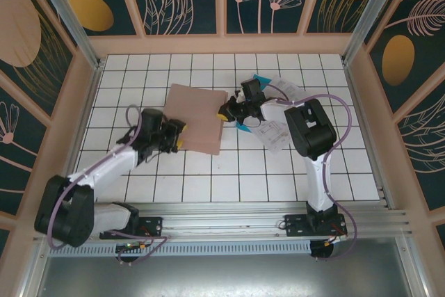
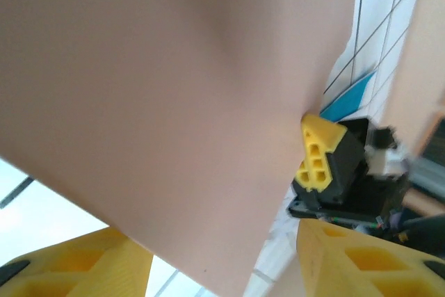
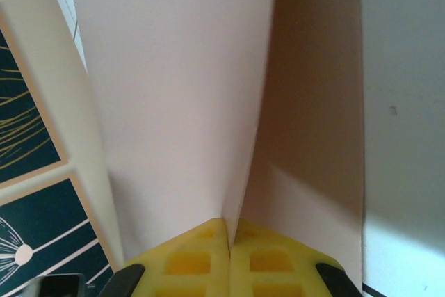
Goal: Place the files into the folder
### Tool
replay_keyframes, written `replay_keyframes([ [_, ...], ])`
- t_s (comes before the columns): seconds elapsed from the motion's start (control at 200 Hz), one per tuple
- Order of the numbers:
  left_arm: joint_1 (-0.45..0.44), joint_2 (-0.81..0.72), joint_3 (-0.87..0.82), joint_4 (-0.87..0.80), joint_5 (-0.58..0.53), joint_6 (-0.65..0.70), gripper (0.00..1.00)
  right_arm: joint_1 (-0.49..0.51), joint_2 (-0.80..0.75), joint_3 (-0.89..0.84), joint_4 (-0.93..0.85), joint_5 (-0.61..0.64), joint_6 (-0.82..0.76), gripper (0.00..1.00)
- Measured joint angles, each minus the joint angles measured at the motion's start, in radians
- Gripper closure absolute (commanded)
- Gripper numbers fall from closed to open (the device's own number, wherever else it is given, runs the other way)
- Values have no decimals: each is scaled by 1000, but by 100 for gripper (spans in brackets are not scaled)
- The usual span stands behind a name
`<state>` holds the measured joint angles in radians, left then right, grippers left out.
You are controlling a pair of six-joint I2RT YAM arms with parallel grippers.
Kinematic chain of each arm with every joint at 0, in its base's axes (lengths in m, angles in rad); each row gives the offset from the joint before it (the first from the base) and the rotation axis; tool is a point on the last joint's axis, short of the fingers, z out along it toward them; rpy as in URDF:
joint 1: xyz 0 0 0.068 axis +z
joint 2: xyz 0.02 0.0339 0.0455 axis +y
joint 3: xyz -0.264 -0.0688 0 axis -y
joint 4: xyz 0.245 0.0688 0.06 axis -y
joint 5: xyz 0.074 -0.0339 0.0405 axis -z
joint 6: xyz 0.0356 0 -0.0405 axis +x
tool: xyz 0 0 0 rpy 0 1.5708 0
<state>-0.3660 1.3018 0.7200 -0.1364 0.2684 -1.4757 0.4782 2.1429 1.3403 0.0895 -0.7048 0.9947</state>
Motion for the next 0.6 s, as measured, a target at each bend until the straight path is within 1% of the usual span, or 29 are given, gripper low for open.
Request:
replay_keyframes([
  [0.17,-14,174,320,-264,-19,344,43,-16,-24,14,-7,25,32,100],
  [0.235,-27,229,415,-344,-32,449,43,-20,-29,34,-22,32,34,100],
  [0.285,-34,255,462,-389,-43,505,42,-21,-31,50,-37,36,34,100],
  [0.405,-39,262,482,-447,-48,563,36,-19,-31,66,-58,32,34,100],
  [0.495,-40,258,466,-471,-43,562,32,-13,-31,66,-66,28,41,100],
  [0.6,-40,230,419,-499,-37,555,31,-8,-31,68,-69,20,56,100],
])
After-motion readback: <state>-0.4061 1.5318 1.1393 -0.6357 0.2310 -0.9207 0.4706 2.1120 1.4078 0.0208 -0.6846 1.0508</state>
